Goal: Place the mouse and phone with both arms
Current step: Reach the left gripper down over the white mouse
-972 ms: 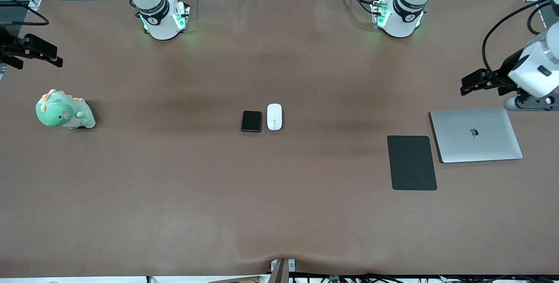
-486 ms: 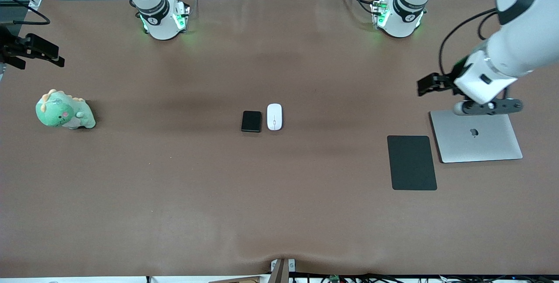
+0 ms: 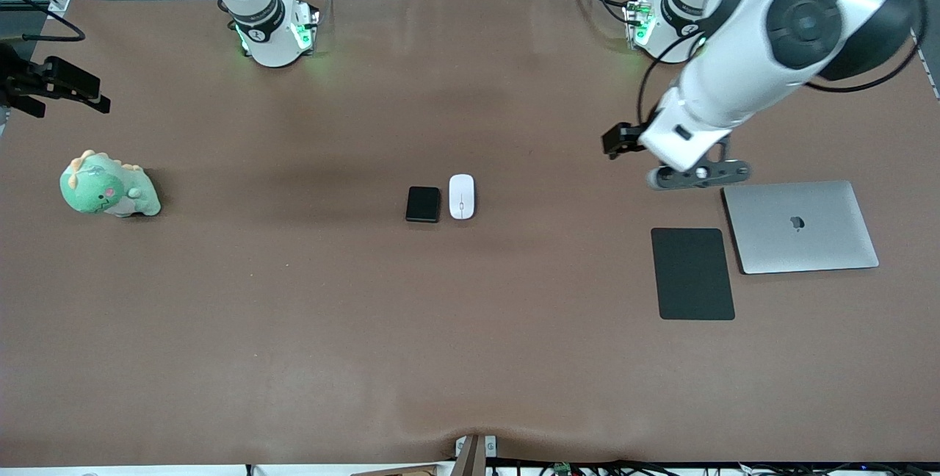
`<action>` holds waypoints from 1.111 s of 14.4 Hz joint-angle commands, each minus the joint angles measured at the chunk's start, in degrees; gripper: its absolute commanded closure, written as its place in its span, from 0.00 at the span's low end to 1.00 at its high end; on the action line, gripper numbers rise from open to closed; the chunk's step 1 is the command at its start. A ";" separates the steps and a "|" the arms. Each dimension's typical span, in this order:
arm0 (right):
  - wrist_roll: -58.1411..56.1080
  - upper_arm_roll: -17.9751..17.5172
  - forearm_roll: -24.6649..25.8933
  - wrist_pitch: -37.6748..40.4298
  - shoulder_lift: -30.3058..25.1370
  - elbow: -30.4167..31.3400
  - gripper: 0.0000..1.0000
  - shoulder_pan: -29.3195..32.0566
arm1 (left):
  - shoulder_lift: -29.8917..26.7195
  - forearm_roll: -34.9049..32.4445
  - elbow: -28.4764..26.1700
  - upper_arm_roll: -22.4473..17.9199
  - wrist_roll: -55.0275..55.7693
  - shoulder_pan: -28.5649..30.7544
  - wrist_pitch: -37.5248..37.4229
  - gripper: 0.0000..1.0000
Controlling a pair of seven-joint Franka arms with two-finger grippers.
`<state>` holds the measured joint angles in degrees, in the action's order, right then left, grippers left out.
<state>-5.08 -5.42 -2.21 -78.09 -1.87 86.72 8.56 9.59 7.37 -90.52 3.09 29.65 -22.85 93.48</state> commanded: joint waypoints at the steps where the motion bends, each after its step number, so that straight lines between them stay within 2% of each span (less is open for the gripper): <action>1: 0.07 -0.64 -1.13 -0.31 -0.24 0.03 0.00 1.02 | 2.44 0.36 0.61 -0.19 2.25 -3.16 1.78 0.00; 8: -0.20 -0.55 -2.10 -0.22 0.20 -0.50 0.00 1.37 | 8.15 -0.69 0.51 -0.28 11.73 -10.45 11.18 0.00; 10: -0.37 -0.55 -2.01 -0.22 0.55 -0.59 0.00 1.37 | 10.87 -3.67 0.95 -0.28 14.20 -13.17 12.95 0.00; 12: -0.37 -0.55 -2.01 -0.13 0.73 -0.85 0.00 1.46 | 14.21 -3.86 1.65 -0.28 15.00 -14.06 13.92 0.00; 16: -0.46 -0.55 -2.10 -0.22 1.08 -0.94 0.00 1.37 | 20.71 -5.95 6.22 -0.45 21.49 -17.92 18.66 0.00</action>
<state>-5.07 -5.26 -3.25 -78.39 -1.30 86.70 8.64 26.50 4.02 -88.77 3.12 47.45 -38.80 111.29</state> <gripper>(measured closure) 0.000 0.000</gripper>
